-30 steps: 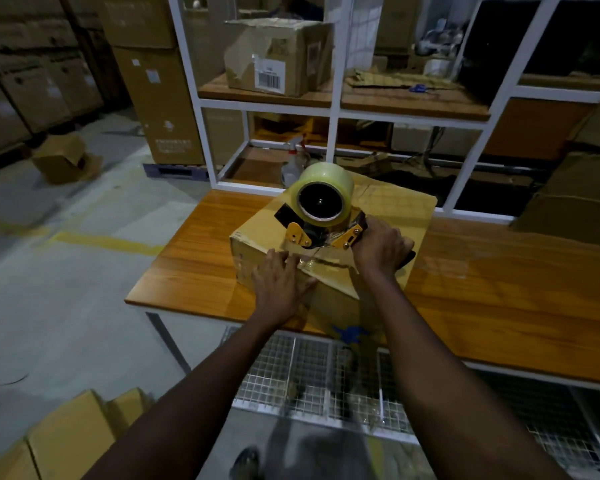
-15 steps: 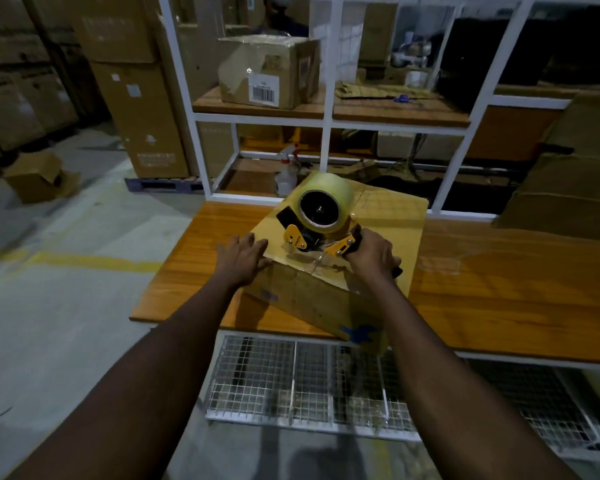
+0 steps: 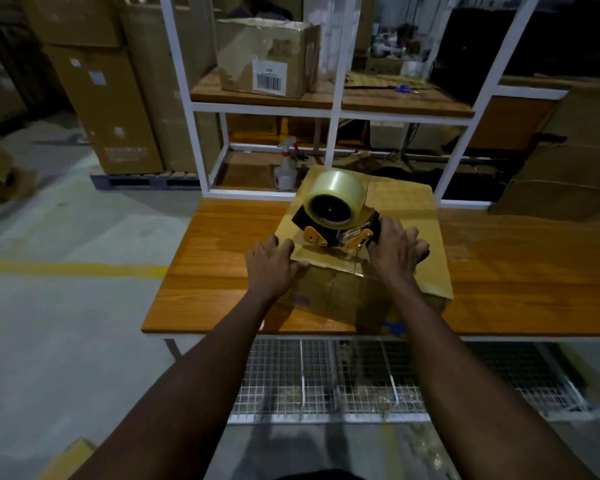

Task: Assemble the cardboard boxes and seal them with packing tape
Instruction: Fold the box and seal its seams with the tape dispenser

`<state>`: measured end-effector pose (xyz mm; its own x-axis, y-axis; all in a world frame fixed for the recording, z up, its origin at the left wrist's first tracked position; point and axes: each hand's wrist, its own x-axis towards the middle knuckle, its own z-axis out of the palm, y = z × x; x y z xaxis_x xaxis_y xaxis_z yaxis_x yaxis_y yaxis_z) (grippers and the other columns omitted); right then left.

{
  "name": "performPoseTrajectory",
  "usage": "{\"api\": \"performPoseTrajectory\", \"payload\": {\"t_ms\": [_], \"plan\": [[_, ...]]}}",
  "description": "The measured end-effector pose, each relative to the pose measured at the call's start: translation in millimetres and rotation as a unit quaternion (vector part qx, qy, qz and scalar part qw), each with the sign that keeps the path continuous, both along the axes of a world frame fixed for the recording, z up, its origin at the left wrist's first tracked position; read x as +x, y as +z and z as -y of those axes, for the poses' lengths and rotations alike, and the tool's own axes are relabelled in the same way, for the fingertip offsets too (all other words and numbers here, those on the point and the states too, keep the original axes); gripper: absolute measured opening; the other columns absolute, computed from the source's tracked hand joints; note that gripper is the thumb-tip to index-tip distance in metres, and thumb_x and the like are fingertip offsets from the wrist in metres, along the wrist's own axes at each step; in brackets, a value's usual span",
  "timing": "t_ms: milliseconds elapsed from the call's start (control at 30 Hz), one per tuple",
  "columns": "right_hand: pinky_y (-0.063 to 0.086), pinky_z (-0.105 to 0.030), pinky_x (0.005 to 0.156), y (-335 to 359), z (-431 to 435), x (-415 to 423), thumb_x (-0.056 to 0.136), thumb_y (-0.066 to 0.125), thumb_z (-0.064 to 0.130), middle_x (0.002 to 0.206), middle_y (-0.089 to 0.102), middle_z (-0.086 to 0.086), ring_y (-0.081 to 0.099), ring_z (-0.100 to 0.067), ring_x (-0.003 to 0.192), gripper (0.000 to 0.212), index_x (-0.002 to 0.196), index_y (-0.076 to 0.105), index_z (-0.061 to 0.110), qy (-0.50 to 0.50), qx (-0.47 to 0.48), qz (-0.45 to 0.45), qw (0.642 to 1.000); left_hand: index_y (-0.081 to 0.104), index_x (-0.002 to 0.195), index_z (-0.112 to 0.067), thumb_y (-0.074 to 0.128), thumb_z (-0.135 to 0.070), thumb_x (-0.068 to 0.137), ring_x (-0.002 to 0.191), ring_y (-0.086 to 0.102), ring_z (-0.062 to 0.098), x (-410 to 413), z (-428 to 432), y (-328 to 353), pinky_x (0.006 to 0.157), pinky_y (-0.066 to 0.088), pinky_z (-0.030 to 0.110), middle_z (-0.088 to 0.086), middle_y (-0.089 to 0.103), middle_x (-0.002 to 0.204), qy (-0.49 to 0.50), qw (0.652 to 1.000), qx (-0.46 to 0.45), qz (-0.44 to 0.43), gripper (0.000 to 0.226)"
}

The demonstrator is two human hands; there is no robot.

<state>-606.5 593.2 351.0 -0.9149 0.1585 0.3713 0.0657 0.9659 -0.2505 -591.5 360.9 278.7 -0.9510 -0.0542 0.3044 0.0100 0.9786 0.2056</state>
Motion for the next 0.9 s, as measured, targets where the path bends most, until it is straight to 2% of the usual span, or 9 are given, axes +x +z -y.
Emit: {"api": "performPoseTrajectory", "payload": {"t_ms": [167, 267, 433, 533, 633, 700, 800, 833, 900], "plan": [[0.033, -0.048, 0.086, -7.7, -3.3, -0.1, 0.092, 0.062, 0.033, 0.117, 0.059, -0.008, 0.046, -0.037, 0.112, 0.028, 0.114, 0.054, 0.017, 0.024, -0.049, 0.037, 0.998, 0.061, 0.113, -0.030, 0.053, -0.077, 0.079, 0.104, 0.046, 0.032, 15.1, -13.7, -8.7, 0.081, 0.036, 0.043, 0.007, 0.049, 0.121, 0.043, 0.996, 0.067, -0.044, 0.058], [0.035, -0.051, 0.087, -3.3, -6.4, -0.7, 0.091, 0.059, 0.038, 0.114, 0.062, -0.007, 0.050, -0.039, 0.112, 0.026, 0.106, 0.056, 0.018, 0.014, -0.098, 0.026, 0.995, 0.064, 0.115, -0.031, 0.061, -0.076, 0.073, 0.110, 0.044, 0.032, 18.7, -23.2, -4.6, 0.085, 0.035, 0.044, 0.004, 0.047, 0.126, 0.077, 0.987, 0.139, -0.034, 0.062], [0.035, -0.050, 0.086, 10.2, -11.3, -6.4, 0.090, 0.062, 0.041, 0.110, 0.065, -0.010, 0.052, -0.039, 0.111, 0.023, 0.098, 0.054, 0.021, -0.001, -0.157, 0.014, 0.988, 0.063, 0.117, -0.032, 0.068, -0.072, 0.070, 0.114, 0.042, 0.031, 16.7, -47.3, 5.8, 0.089, 0.033, 0.042, 0.002, 0.044, 0.129, 0.092, 0.975, 0.201, -0.002, 0.062], [0.034, -0.049, 0.087, 20.6, -16.8, -10.0, 0.090, 0.063, 0.042, 0.110, 0.065, -0.011, 0.051, -0.039, 0.112, 0.026, 0.102, 0.056, 0.020, 0.010, -0.144, 0.005, 0.989, 0.058, 0.123, -0.032, 0.066, -0.070, 0.074, 0.119, 0.040, 0.029, 17.4, -50.1, 10.1, 0.092, 0.031, 0.042, 0.001, 0.045, 0.132, 0.096, 0.973, 0.209, 0.013, 0.062], [0.033, -0.048, 0.087, 27.4, -22.1, -10.8, 0.090, 0.062, 0.041, 0.109, 0.065, -0.009, 0.052, -0.038, 0.110, 0.024, 0.101, 0.057, 0.020, 0.026, -0.135, -0.006, 0.991, 0.050, 0.132, -0.029, 0.059, -0.054, 0.087, 0.125, 0.043, 0.027, 22.3, -49.3, 22.4, 0.100, 0.028, 0.047, -0.002, 0.059, 0.128, 0.099, 0.957, 0.270, -0.044, 0.052], [0.032, -0.047, 0.086, 29.1, -24.3, -10.6, 0.090, 0.061, 0.042, 0.108, 0.065, -0.007, 0.053, -0.037, 0.109, 0.022, 0.097, 0.057, 0.021, 0.036, -0.140, -0.011, 0.989, 0.047, 0.134, -0.026, 0.053, -0.044, 0.093, 0.124, 0.047, 0.026, 23.2, -53.8, 38.5, 0.101, 0.026, 0.048, -0.005, 0.066, 0.117, 0.085, 0.912, 0.391, -0.087, 0.046], [0.029, -0.045, 0.081, 28.9, -24.1, -10.0, 0.090, 0.062, 0.041, 0.108, 0.065, -0.006, 0.052, -0.036, 0.108, 0.021, 0.097, 0.057, 0.022, 0.051, -0.144, -0.016, 0.988, 0.045, 0.130, -0.028, 0.035, -0.052, 0.084, 0.117, 0.051, 0.025, 15.8, -65.5, 62.7, 0.099, 0.031, 0.046, -0.005, 0.071, 0.110, 0.088, 0.772, 0.626, -0.073, 0.053], [0.027, -0.044, 0.080, 28.6, -23.8, -10.1, 0.090, 0.062, 0.040, 0.108, 0.065, -0.006, 0.052, -0.036, 0.108, 0.020, 0.098, 0.057, 0.022, 0.055, -0.144, -0.015, 0.988, 0.044, 0.129, -0.028, 0.031, -0.053, 0.082, 0.115, 0.051, 0.024, 13.4, -68.4, 66.2, 0.097, 0.032, 0.045, -0.006, 0.073, 0.108, 0.090, 0.735, 0.668, -0.068, 0.054], [0.026, -0.043, 0.080, 28.4, -23.5, -9.9, 0.090, 0.063, 0.039, 0.110, 0.065, -0.005, 0.052, -0.034, 0.109, 0.021, 0.101, 0.058, 0.022, 0.057, -0.138, -0.012, 0.989, 0.045, 0.124, -0.028, 0.028, -0.050, 0.086, 0.112, 0.052, 0.023, 12.5, -72.5, 70.6, 0.092, 0.030, 0.041, -0.005, 0.076, 0.103, 0.089, 0.696, 0.710, -0.063, 0.047]]}}
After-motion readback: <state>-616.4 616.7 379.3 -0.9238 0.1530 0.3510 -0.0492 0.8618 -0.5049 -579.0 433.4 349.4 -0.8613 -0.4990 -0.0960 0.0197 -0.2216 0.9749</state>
